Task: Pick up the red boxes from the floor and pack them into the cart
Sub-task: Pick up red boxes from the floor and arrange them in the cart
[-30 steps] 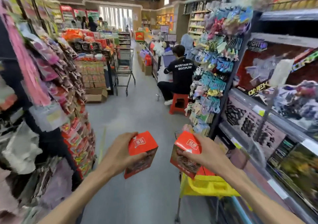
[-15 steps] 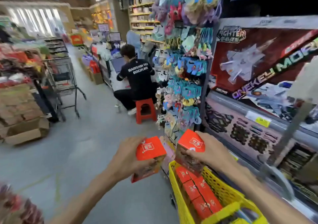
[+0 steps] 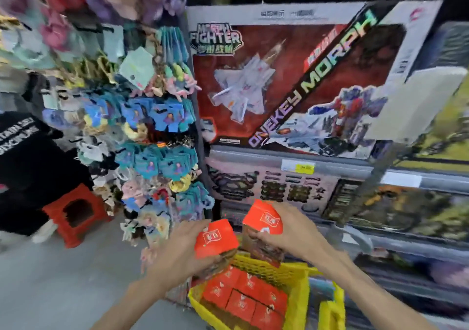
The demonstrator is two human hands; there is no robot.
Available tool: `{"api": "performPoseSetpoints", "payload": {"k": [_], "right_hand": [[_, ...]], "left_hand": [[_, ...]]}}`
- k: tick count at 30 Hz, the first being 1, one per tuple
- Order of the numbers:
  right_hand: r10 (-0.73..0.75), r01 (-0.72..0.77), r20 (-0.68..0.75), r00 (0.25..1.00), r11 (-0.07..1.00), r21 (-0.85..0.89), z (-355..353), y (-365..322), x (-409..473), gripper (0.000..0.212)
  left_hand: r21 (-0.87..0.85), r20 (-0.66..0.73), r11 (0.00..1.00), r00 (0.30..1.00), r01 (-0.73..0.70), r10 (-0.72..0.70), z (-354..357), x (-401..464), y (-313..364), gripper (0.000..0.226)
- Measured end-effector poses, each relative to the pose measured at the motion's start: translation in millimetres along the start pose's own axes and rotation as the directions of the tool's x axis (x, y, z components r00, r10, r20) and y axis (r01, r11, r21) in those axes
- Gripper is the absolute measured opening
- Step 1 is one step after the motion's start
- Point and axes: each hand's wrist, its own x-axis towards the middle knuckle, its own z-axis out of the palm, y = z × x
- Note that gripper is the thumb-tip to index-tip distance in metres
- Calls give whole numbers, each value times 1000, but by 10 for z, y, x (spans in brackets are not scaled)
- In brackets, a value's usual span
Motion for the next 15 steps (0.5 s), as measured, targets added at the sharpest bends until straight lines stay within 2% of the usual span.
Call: {"api": "performPoseSetpoints", "payload": {"k": [3, 7, 9, 13, 15], "right_hand": [[148, -149, -54, 988, 989, -17, 88, 27, -68, 88], [383, -384, -102, 918, 923, 16, 303, 78, -213, 91], [477, -476, -105, 873, 879, 39, 440, 93, -292, 90], [617, -611, -107, 780, 787, 79, 739, 141, -448, 111], [653, -645, -94, 752, 757, 102, 953, 226, -502, 104]], "left_hand": [[11, 92, 989, 985, -147, 146, 121, 385, -181, 91], [-8, 261, 959, 925, -284, 276, 406, 793, -434, 96], [-41, 335, 949, 891, -311, 306, 674, 962, -608, 97], [-110, 415, 944, 848, -312, 329, 1380, 1157, -966, 101], [-131, 458, 951, 834, -280, 309, 1735, 1210, -1130, 103]]}}
